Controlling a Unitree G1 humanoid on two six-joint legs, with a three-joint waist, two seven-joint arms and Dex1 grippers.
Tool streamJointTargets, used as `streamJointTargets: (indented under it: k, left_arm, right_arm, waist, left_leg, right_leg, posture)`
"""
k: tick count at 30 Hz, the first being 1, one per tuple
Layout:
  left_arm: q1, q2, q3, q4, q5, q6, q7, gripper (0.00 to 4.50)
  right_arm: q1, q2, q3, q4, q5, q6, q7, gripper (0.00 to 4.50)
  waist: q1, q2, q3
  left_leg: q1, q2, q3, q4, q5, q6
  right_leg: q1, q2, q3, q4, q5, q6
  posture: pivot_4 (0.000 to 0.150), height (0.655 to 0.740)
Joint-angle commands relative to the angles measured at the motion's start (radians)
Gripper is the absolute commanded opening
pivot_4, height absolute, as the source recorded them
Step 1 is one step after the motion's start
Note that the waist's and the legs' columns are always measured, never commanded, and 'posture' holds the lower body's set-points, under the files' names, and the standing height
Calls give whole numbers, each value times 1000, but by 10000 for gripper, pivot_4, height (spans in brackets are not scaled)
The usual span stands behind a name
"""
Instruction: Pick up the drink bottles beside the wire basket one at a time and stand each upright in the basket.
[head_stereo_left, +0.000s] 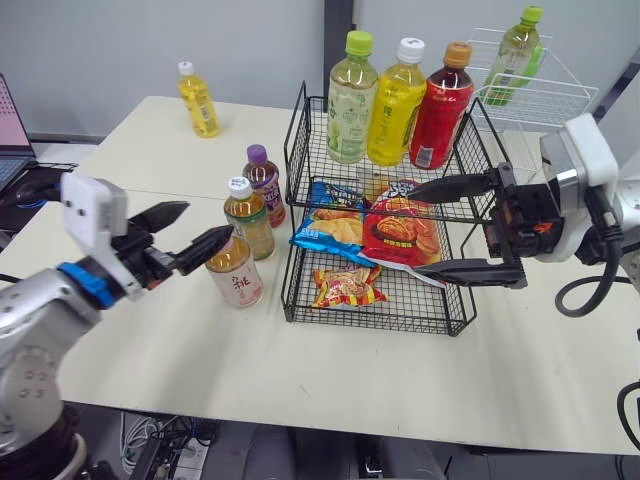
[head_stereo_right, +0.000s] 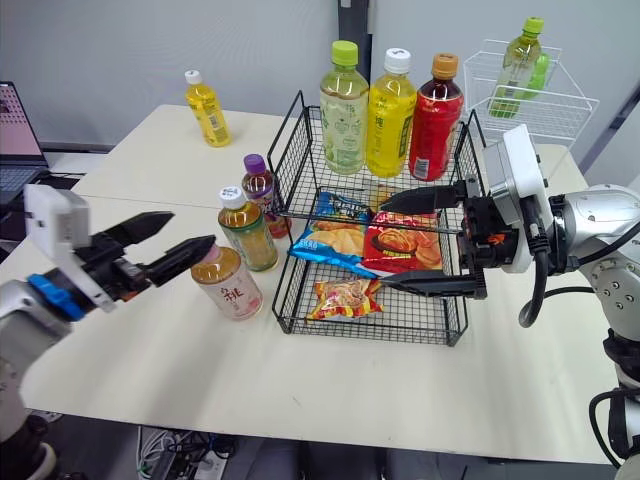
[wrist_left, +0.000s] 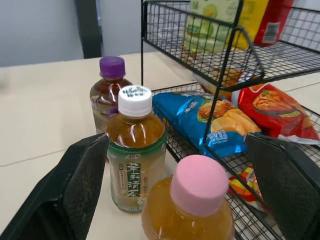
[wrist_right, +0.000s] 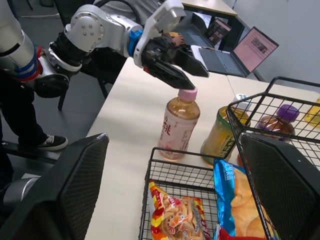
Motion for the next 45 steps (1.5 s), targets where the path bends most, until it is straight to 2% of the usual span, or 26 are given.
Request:
streamJointTargets:
  k: [1, 6, 7, 10, 17, 21, 25, 30, 33, 35, 37, 39, 43, 45]
  left_arm:
    - [5, -5, -52, -54, 20, -43, 76, 44817]
    - [5, -14, -125, -39, 44, -89, 137, 44817]
    - [6, -16, -136, -40, 42, -91, 147, 43045]
    - [25, -19, -148, -50, 21, -75, 167, 35547]
    - [67, -1, -142, -52, -9, -85, 174, 14108]
    - [61, 40, -97, -42, -54, -120, 121, 13926]
    - [-8, 160, -16, 22, -159, -108, 21, 13926]
    - [-253, 377, -3, 208, -331, -34, -104, 13926]
    - [-497, 488, -87, 385, -400, 16, -199, 13925]
    - [-668, 519, -171, 500, -413, 42, -260, 13925]
    - [-851, 513, -281, 611, -387, 55, -339, 13925]
    - [-1018, 464, -388, 712, -346, 56, -413, 13925]
    - [-1217, 347, -530, 865, -243, 4, -528, 13925]
    - [-1284, 241, -601, 952, -153, -99, -570, 13925]
  right_arm:
    - [1, -15, -40, -34, 21, 14, -12, 45000]
    - [1, -6, -40, -56, 26, 34, -34, 45000]
    - [0, -4, -41, -59, 27, 38, -38, 45000]
    - [-1, -3, -43, -66, 30, 46, -50, 45000]
    - [-6, 2, -43, -74, 34, 52, -74, 45000]
    - [-6, 12, -50, -72, 12, 31, -98, 45000]
    - [29, 17, -84, -84, -17, 6, -146, 45000]
    - [121, 19, -154, -129, -36, -16, -220, 45000]
    - [197, -3, -222, -173, 12, 25, -251, 45000]
    - [243, -17, -255, -205, 37, 45, -269, 45000]
    - [279, -21, -286, -237, 71, 63, -299, 45000]
    - [311, -23, -317, -266, 96, 75, -334, 45000]
    - [359, -28, -355, -309, 131, 89, -396, 45000]
    - [377, -22, -369, -336, 149, 91, -446, 45000]
  waist:
    - [-2, 0, 0]
    - [-1, 0, 0]
    - [-1, 0, 0]
    - [-2, 0, 0]
    - [0, 0, 0]
    - [-1, 1, 0]
    - [0, 0, 0]
    - [9, 0, 2]
    - [12, 0, 2]
    - [13, 1, 2]
    - [17, 1, 2]
    - [21, 1, 2]
    - [25, 2, 3]
    - [27, 2, 3]
  left_leg:
    - [0, 0, 0, 0, 0, 0]
    - [0, 0, 0, 0, 0, 0]
    - [0, 0, 0, 0, 0, 0]
    - [0, 0, 0, 0, 0, 0]
    - [0, 0, 1, 0, 0, 0]
    - [0, 0, 1, 0, 0, 0]
    - [-1, 0, 1, -1, 0, 0]
    - [-2, 0, 0, -1, 0, 0]
    - [-3, 0, 1, -1, 0, 0]
    - [-2, 0, 1, -2, 0, 0]
    - [-3, -1, 0, -2, 0, 0]
    - [-2, -1, 1, -2, 0, 0]
    - [-2, 0, 1, -2, 0, 0]
    - [-2, 0, 2, -2, 0, 0]
  right_leg:
    - [0, 0, 0, 0, 0, 0]
    - [0, 0, 0, 0, 0, 0]
    - [0, 0, 0, 0, 0, 0]
    - [0, 0, 0, 0, 0, 0]
    - [0, 0, 0, -1, 0, 0]
    - [0, 0, 0, -1, 0, 0]
    - [-2, 1, 0, -1, -1, 1]
    - [-2, 1, -2, -2, -1, 1]
    - [-2, 1, -1, -3, -1, 1]
    - [-2, 1, -1, -4, -1, 1]
    - [-2, 1, -2, -4, -1, 1]
    - [-2, 2, -2, -3, -1, 1]
    - [-2, 2, -2, -3, -1, 1]
    - [-2, 2, -1, -3, -1, 1]
  posture:
    - [1500, 6736]
    - [1500, 6736]
    - [1500, 6736]
    - [1500, 6736]
    - [1500, 6736]
    - [1500, 6736]
    - [1500, 6736]
    - [1500, 6736]
    - [1500, 6736]
    - [1500, 6736]
    - [1500, 6736]
    - [1500, 6736]
    - [1500, 6736]
    - [1500, 6736]
